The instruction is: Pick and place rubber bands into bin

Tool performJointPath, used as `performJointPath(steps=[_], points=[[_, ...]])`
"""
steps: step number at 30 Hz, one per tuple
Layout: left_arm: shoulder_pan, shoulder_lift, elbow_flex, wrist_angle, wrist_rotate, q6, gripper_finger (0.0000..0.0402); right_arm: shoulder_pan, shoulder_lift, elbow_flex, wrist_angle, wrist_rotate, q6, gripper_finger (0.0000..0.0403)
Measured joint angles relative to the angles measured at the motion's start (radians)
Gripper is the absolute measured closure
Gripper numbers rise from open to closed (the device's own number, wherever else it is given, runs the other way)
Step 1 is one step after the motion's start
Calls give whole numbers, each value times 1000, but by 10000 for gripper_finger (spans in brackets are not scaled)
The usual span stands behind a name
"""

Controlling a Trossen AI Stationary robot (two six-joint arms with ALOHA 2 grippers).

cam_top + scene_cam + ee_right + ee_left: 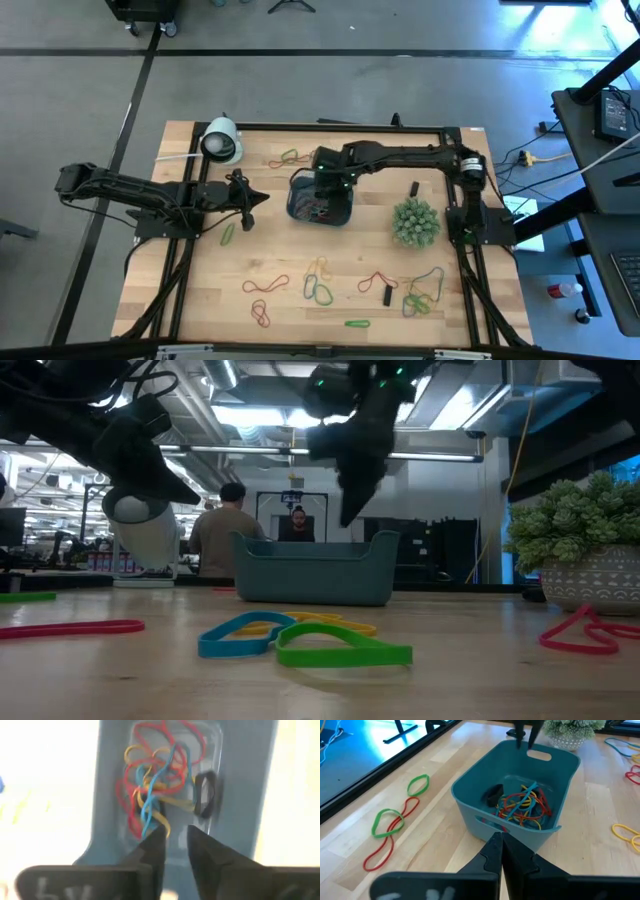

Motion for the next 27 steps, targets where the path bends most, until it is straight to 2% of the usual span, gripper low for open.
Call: performJointPath(steps=[3, 5, 10, 14, 20, 27], points=[[0, 1, 0, -3, 0, -3, 400, -13, -84, -51, 2, -7, -1, 383], [0, 1, 0, -3, 0, -3, 400, -26, -165, -110, 28, -7, -4, 395], [0, 2, 0, -1, -14, -2, 396, -63, -396, -351, 188, -5, 28, 383], [8, 2, 2, -1, -66, 2, 395, -95, -592, -570, 350, -3, 62, 393], [78, 2, 48, 2, -149, 71, 382, -133, -818, -845, 592, 4, 107, 394], [210, 3, 69, -2, -49, 139, 343, -169, -933, -1044, 846, 5, 108, 387]])
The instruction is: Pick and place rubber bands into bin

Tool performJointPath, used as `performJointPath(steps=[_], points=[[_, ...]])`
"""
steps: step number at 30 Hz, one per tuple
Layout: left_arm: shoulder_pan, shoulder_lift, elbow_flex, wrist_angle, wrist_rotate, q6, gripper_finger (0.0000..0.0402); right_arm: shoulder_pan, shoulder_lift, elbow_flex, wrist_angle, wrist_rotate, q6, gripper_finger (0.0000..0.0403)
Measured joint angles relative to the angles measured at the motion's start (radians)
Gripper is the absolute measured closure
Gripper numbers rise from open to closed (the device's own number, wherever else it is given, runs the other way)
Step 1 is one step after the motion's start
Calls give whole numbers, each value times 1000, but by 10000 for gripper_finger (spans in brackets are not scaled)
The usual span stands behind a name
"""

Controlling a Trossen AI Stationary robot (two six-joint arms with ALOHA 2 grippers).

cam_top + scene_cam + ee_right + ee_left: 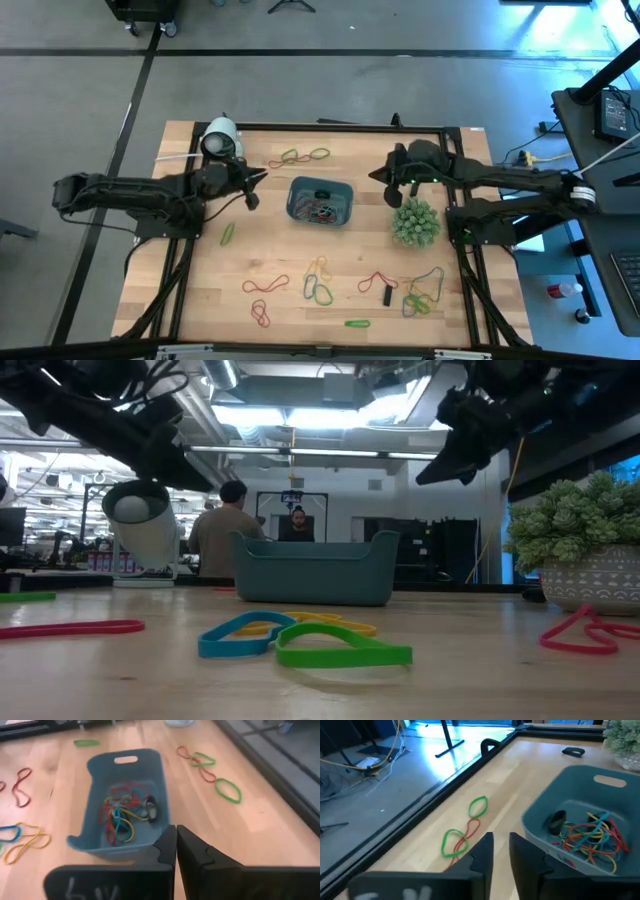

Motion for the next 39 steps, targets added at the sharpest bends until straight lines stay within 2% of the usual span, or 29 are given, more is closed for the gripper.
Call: performJointPath(steps=[5, 10, 18, 27, 39], points=[[54, 0, 0, -23, 65, -34, 304, -17, -5, -17, 57, 0, -1, 396], [57, 0, 0, -21, 76, -44, 280, -17, -4, -13, 73, 0, -2, 398], [57, 0, 0, -11, 63, -62, 265, -17, -4, -13, 74, -1, -3, 385], [57, 0, 2, 11, 8, -64, 238, -17, -4, -13, 75, -1, -1, 397], [57, 4, 2, 11, 7, -89, 235, -17, -4, -13, 79, -2, 0, 388]])
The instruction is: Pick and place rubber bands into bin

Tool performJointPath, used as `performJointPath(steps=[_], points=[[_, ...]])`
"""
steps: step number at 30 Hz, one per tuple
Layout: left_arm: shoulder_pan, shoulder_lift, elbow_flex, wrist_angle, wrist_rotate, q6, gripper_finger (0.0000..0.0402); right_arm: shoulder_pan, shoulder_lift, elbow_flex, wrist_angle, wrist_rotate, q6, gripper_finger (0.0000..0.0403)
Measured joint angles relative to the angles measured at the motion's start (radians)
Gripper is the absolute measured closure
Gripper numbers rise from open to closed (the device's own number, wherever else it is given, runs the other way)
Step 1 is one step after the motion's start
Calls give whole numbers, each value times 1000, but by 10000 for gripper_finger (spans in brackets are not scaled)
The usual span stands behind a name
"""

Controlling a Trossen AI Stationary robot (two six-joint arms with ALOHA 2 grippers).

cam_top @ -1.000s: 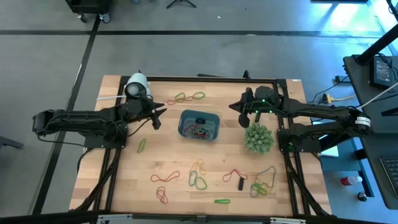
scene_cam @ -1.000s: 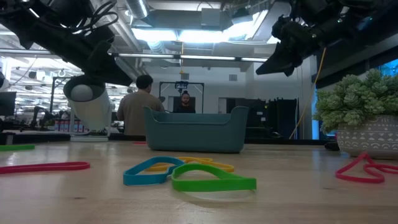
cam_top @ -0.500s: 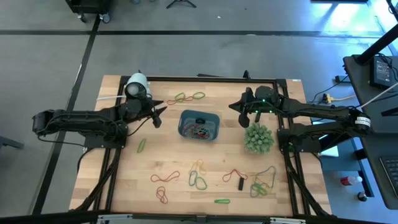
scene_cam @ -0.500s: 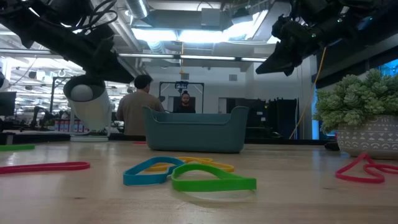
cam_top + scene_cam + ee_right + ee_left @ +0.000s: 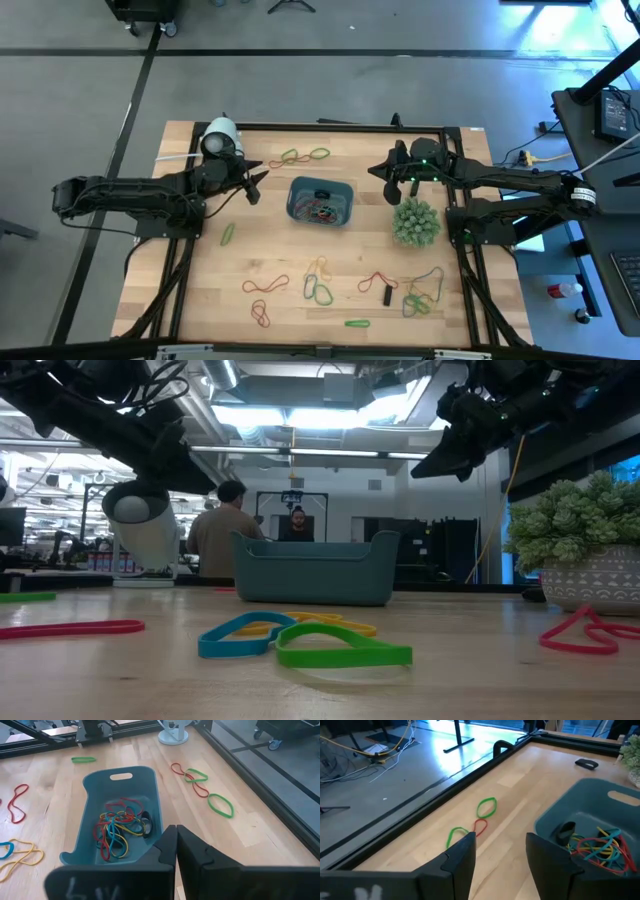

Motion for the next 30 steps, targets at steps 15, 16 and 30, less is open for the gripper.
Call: performJointPath(steps=[15, 16, 30], points=[[93, 303, 173, -101, 23, -5, 235, 0, 0, 1, -1, 0, 0, 388], [106, 339, 193, -117, 31, -7, 235, 0, 0, 1, -1, 0, 0, 388], [243, 829, 616, -321, 63, 15, 235, 0, 0, 1, -1, 0, 0, 387]])
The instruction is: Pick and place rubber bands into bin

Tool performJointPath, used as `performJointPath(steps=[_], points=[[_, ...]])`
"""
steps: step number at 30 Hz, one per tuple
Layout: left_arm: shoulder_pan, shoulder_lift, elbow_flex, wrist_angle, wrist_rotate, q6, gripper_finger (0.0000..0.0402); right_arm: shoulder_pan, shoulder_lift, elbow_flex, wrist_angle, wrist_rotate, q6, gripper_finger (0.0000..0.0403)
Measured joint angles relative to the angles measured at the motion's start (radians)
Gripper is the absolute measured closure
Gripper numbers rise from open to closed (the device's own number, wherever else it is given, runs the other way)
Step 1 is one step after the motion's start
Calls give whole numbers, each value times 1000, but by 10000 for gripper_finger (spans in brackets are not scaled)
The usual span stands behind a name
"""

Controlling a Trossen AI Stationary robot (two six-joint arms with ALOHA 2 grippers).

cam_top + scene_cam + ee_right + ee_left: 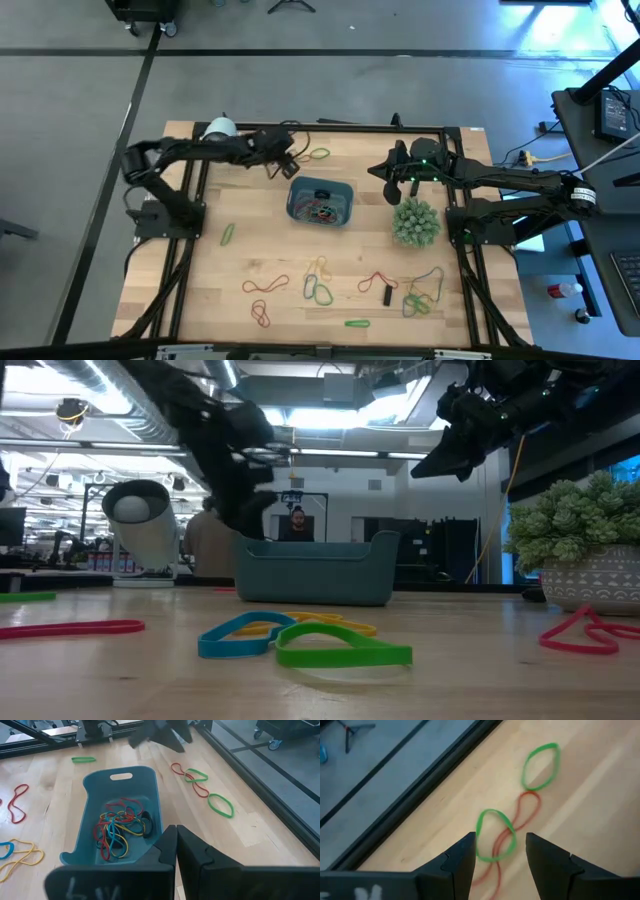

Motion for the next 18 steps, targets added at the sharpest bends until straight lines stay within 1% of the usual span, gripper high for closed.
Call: performJointPath(steps=[4, 7, 11, 18], points=[[32, 121, 89, -25, 0, 44, 235, 0, 0, 0, 0, 0, 0, 387], [45, 199, 123, -27, 9, 84, 235, 0, 0, 0, 0, 0, 7, 387], [69, 284, 155, -24, 46, 77, 235, 0, 0, 0, -1, 0, 23, 387], [119, 344, 173, -14, 69, 41, 235, 0, 0, 0, 0, 0, 26, 387]])
